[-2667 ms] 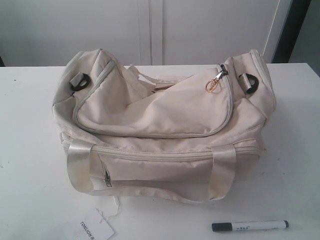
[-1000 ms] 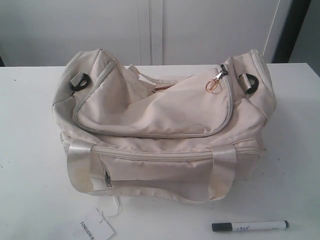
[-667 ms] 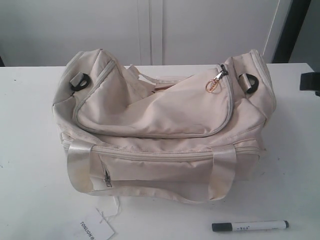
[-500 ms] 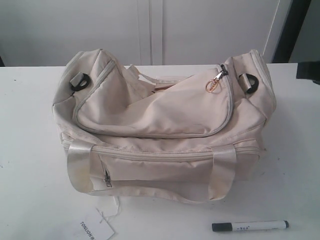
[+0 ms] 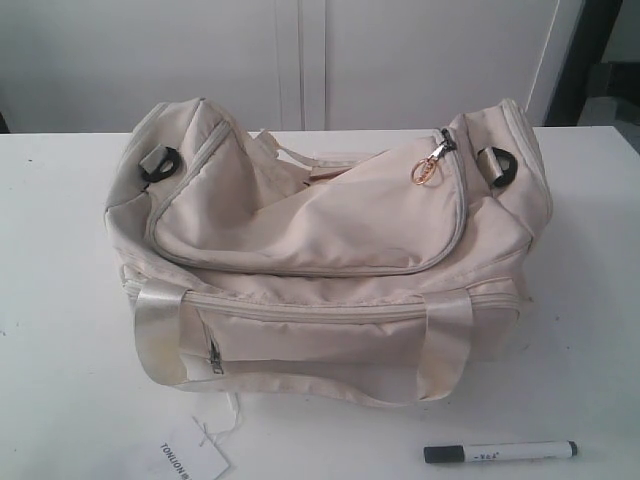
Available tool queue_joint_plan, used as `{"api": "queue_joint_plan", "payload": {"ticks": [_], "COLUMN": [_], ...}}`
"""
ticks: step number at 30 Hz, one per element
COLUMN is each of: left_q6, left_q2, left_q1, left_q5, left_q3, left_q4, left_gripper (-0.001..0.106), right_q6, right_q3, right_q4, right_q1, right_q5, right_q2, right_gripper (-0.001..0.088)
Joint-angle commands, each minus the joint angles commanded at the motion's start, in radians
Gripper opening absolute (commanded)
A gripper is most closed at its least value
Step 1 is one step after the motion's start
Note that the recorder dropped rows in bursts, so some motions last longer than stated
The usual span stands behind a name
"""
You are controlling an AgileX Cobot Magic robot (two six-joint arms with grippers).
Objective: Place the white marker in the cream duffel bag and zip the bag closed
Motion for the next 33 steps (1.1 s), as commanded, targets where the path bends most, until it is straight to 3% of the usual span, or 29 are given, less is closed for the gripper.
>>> {"api": "queue_joint_plan", "payload": {"ticks": [8, 13, 24, 33], "left_q6": [0.0, 0.0, 0.0, 0.0], "left_q2": [0.0, 0.0, 0.0, 0.0], "left_q1": [0.0, 0.0, 0.0, 0.0], "left_q5": [0.0, 0.0, 0.0, 0.0], "left_q3": [0.0, 0.0, 0.0, 0.0], "left_q4": [0.0, 0.0, 0.0, 0.0], "left_gripper": [0.0, 0.0, 0.0, 0.0], "right_q6": [-0.031, -0.163, -0.18, -0.173], "right_q3": [-0.214, -0.335, -0.406, -0.406], "right_q4": [0.018, 0.171, 0.167, 0.111], "right_q1": [0.0, 0.0, 0.0, 0.0], "right_q5": [0.147, 0.233, 0.256, 0.231], "right_q2": [0.237, 0.342, 0.43, 0.458], "right_gripper": [0.0, 0.0, 0.0005, 0.0238]}}
